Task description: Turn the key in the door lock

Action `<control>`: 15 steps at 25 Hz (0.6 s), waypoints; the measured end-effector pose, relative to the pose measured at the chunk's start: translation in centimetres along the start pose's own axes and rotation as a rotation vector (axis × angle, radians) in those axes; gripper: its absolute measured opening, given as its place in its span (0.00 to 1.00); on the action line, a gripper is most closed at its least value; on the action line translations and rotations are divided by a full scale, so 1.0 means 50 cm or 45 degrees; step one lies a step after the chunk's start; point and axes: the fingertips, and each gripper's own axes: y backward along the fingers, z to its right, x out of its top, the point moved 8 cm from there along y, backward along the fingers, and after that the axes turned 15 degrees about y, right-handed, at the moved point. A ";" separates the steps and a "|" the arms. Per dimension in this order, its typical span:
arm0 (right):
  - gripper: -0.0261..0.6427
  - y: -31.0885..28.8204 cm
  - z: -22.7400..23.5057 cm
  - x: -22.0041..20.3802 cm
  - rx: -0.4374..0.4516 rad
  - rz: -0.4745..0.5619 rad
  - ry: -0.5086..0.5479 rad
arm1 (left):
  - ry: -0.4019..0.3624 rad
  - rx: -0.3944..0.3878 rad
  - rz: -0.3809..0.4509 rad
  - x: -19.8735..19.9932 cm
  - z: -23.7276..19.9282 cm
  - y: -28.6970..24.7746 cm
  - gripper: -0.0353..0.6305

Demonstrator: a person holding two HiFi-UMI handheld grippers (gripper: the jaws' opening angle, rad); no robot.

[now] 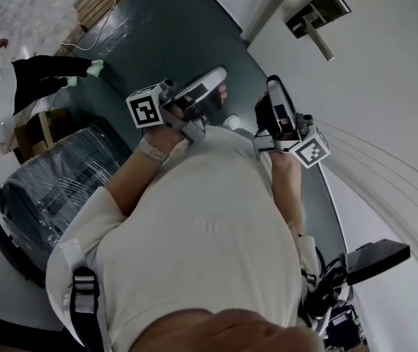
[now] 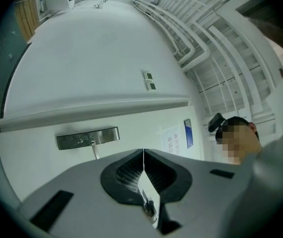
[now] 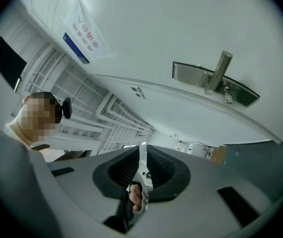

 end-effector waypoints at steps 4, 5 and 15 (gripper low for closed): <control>0.13 0.000 -0.002 0.001 -0.007 0.013 0.022 | -0.008 -0.018 -0.016 0.008 0.000 0.000 0.07; 0.13 0.001 -0.003 0.002 -0.008 0.022 0.024 | -0.023 -0.013 -0.023 0.009 0.000 -0.001 0.07; 0.13 0.010 -0.004 0.005 -0.038 0.055 0.041 | -0.050 0.017 -0.065 0.007 -0.005 -0.012 0.07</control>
